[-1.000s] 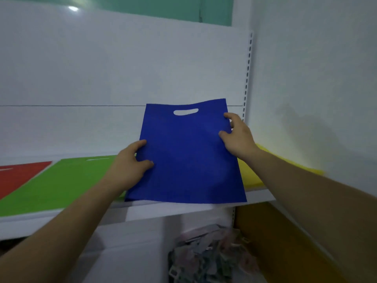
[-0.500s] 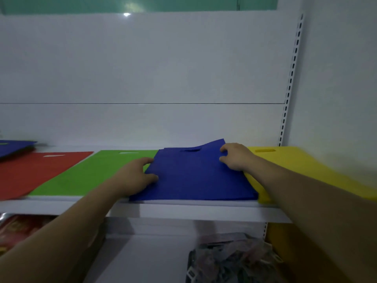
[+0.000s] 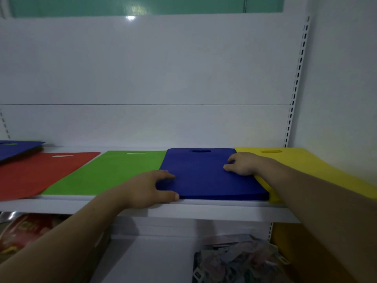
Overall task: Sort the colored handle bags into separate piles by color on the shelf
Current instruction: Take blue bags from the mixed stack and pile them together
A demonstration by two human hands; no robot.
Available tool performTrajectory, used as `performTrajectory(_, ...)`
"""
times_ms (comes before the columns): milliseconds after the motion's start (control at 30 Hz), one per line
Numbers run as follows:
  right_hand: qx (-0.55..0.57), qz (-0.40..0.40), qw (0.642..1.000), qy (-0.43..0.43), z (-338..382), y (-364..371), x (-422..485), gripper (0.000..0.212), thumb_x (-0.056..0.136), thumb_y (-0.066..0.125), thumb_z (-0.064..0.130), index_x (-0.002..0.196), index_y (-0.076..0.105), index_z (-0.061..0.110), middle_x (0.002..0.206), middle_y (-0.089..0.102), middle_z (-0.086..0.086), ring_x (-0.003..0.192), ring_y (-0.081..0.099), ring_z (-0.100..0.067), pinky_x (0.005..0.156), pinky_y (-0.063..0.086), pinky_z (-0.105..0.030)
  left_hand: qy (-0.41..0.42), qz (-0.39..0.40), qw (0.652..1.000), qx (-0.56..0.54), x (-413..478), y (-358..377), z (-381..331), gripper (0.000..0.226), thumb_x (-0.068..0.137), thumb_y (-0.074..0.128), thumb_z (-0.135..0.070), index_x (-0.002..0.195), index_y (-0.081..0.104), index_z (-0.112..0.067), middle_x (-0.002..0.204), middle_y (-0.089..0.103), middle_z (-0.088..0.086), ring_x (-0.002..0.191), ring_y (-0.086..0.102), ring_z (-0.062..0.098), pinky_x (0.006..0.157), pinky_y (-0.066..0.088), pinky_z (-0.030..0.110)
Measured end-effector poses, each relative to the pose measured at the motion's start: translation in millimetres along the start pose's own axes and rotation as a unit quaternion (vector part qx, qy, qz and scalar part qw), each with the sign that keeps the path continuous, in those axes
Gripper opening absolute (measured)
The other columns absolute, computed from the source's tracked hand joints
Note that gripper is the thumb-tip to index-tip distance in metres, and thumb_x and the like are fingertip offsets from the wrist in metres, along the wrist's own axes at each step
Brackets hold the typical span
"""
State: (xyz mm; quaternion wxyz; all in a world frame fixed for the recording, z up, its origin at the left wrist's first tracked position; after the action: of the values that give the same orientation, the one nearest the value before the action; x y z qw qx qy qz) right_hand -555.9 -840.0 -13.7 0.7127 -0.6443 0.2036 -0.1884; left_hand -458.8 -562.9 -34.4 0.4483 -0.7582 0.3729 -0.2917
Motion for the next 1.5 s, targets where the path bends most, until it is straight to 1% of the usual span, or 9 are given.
performTrajectory(100,-0.004,0.004,1.000,0.004,-0.6,1.2,2.2,0.052,0.098,0.036,0.050,0.136,0.049,0.016,0.141,0.048,-0.004,0.124,0.047,-0.022,0.102,0.038,-0.032,-0.003,0.002,1.000,0.007,1.0,1.1,0.4,0.086,0.064,0.064,-0.066,0.139,0.043,-0.029,0.147,0.037,-0.013,0.132,0.035,0.005,0.098,0.024,0.015)
performTrajectory(167,0.001,0.006,1.000,0.004,-1.8,2.1,3.7,0.053,0.098,0.035,0.051,0.136,0.050,0.017,0.140,0.048,-0.003,0.123,0.048,-0.021,0.101,0.038,-0.032,-0.002,-0.006,1.000,0.010,1.7,1.8,1.6,0.078,0.072,0.069,-0.060,0.139,0.043,-0.028,0.147,0.037,-0.012,0.132,0.036,0.006,0.100,0.025,0.016)
performTrajectory(267,0.003,0.012,1.000,0.003,-3.0,2.1,5.0,0.053,0.098,0.035,0.051,0.135,0.050,0.016,0.138,0.049,-0.003,0.121,0.049,-0.021,0.098,0.040,-0.031,0.007,-0.013,1.000,0.022,3.0,3.5,0.8,0.065,0.082,0.064,-0.050,0.140,0.042,-0.027,0.148,0.036,-0.012,0.133,0.034,0.006,0.104,0.024,0.018)
performTrajectory(533,-0.012,0.020,1.000,-0.008,-2.7,-3.4,4.3,0.053,0.099,0.035,0.049,0.132,0.051,0.011,0.135,0.050,-0.006,0.118,0.050,-0.022,0.098,0.040,-0.032,-0.013,-0.001,1.000,0.008,4.4,3.1,-6.8,0.061,0.085,0.063,-0.046,0.140,0.042,-0.027,0.148,0.036,-0.011,0.133,0.034,0.005,0.099,0.023,0.014)
performTrajectory(800,0.007,-0.028,0.997,-0.075,21.7,-19.3,9.8,0.054,0.097,0.040,0.049,0.134,0.048,0.010,0.136,0.049,-0.009,0.120,0.049,-0.026,0.099,0.040,-0.034,-0.079,-0.051,0.996,-0.006,-6.5,-12.6,-14.9,0.058,0.087,0.058,-0.046,0.141,0.040,-0.030,0.148,0.038,-0.003,0.133,0.037,0.016,0.102,0.029,0.026)
performTrajectory(967,0.014,-0.028,0.992,-0.120,59.3,-20.6,6.1,0.054,0.098,0.038,0.049,0.136,0.045,0.011,0.136,0.049,-0.007,0.118,0.049,-0.024,0.095,0.039,-0.032,-0.100,-0.098,0.990,0.014,-30.8,-23.1,-3.5,0.059,0.086,0.061,-0.044,0.140,0.042,-0.028,0.149,0.038,-0.003,0.135,0.035,0.015,0.107,0.028,0.028)
performTrajectory(1167,0.010,-0.053,0.988,-0.147,119.8,-23.5,-4.4,0.058,0.098,0.039,0.049,0.140,0.042,0.009,0.143,0.044,-0.010,0.127,0.044,-0.027,0.103,0.036,-0.034,-0.094,-0.126,0.986,0.052,-68.5,-50.4,26.5,0.059,0.087,0.061,-0.044,0.141,0.041,-0.028,0.148,0.038,-0.004,0.134,0.036,0.013,0.105,0.026,0.023)
performTrajectory(1333,0.000,-0.065,0.983,-0.172,203.0,-19.1,-11.2,0.062,0.097,0.039,0.051,0.144,0.036,0.009,0.148,0.038,-0.011,0.133,0.038,-0.028,0.107,0.034,-0.034,-0.106,-0.127,0.984,0.069,-118.2,-86.5,78.3,0.063,0.086,0.061,-0.047,0.142,0.039,-0.030,0.149,0.038,-0.005,0.135,0.036,0.012,0.107,0.027,0.026)
performTrajectory(1500,0.015,-0.073,0.976,-0.205,303.0,-11.1,-20.9,0.063,0.098,0.040,0.050,0.146,0.033,0.010,0.151,0.034,-0.011,0.135,0.036,-0.028,0.107,0.033,-0.035,-0.144,-0.147,0.976,0.077,-174.0,-127.0,143.0,0.063,0.086,0.061,-0.045,0.142,0.039,-0.029,0.148,0.038,-0.003,0.134,0.037,0.014,0.104,0.029,0.024)
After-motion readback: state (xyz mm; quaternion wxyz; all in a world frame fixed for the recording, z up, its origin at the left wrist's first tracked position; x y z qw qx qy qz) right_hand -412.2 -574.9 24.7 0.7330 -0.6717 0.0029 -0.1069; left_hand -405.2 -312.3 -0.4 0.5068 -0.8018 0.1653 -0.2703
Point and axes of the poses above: each hand's wrist, its own x-axis towards the middle knuckle, its own y-axis out of the palm, z = x × y, the point moved 1 cm from there along x, towards the middle knuckle
